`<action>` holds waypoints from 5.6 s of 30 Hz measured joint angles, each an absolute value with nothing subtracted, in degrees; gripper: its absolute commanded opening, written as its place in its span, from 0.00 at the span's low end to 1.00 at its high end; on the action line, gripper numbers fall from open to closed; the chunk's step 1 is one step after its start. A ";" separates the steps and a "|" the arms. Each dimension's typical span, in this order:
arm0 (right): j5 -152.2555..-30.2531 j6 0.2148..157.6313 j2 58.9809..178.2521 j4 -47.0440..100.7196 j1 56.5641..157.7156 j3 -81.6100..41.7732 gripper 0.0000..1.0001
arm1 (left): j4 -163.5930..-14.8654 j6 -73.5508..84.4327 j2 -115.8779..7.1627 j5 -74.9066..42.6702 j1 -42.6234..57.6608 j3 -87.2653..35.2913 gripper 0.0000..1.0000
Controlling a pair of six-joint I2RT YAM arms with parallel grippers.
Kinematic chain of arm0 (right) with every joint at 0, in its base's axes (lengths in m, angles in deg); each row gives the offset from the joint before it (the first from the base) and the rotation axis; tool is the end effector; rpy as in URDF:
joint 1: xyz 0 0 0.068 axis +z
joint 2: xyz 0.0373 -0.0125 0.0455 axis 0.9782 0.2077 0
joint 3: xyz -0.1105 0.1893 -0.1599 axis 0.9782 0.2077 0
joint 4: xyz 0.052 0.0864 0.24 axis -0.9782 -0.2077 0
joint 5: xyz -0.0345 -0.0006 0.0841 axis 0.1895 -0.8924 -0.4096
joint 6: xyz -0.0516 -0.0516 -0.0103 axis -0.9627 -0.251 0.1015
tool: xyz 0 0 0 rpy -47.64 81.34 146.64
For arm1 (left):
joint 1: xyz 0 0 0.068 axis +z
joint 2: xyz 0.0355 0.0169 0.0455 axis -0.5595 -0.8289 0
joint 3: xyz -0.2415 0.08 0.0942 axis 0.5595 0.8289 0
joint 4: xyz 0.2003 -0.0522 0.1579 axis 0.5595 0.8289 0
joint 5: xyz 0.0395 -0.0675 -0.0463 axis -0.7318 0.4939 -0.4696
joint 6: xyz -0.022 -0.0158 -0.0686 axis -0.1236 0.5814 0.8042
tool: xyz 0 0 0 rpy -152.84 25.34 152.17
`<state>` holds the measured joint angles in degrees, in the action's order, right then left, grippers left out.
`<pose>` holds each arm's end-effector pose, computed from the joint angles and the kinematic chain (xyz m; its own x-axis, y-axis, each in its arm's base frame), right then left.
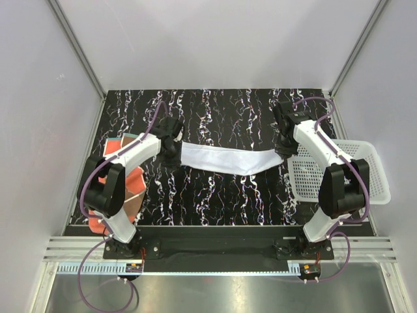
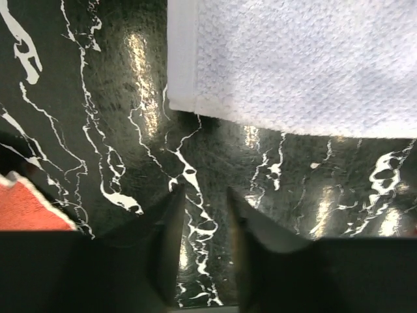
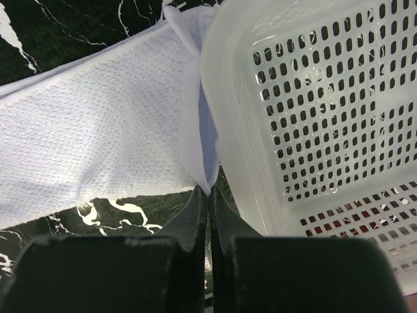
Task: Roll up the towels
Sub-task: Fold the towel
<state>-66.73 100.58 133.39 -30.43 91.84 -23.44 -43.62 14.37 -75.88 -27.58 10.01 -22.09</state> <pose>0.3275 0.0623 0.2338 -0.8960 0.2493 -0.3674 0.3112 0.9428 -0.1192 0.3082 -0.1334 0.1808 -0.9513 0.0408 -0.3056 0.0612 0.9965 -0.0575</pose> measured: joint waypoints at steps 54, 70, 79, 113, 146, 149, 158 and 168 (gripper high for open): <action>-69.66 94.24 147.36 -37.01 110.57 -52.38 0.00 | -43.68 14.70 -66.30 -28.22 14.99 -20.03 0.85; -76.35 98.50 159.55 -34.67 121.08 -69.71 0.00 | -43.27 14.88 -64.49 -34.73 16.41 -20.03 0.85; -79.54 100.99 162.07 -30.83 122.39 -69.71 0.00 | -43.29 15.36 -63.05 -34.75 18.31 -19.88 0.84; -89.33 107.18 172.56 -14.89 127.53 -62.28 0.99 | -43.97 17.87 -62.65 -35.45 18.29 -18.13 0.84; -95.41 112.49 146.24 12.80 112.75 -9.65 0.33 | -49.28 12.67 -71.61 -23.76 12.57 -25.67 0.77; -96.63 113.19 145.74 16.69 112.78 -7.42 0.32 | -49.65 11.60 -75.09 -23.67 10.51 -28.75 0.74; -98.62 115.77 140.71 25.94 112.78 2.70 0.31 | -48.36 9.78 -84.73 -25.48 8.68 -30.37 0.62; -99.25 116.58 138.61 28.01 112.78 6.24 0.29 | -47.38 9.39 -85.73 -26.99 8.57 -30.20 0.13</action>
<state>-99.25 116.58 138.61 28.01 112.78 6.24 -47.38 9.39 -85.73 -26.99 8.57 -30.20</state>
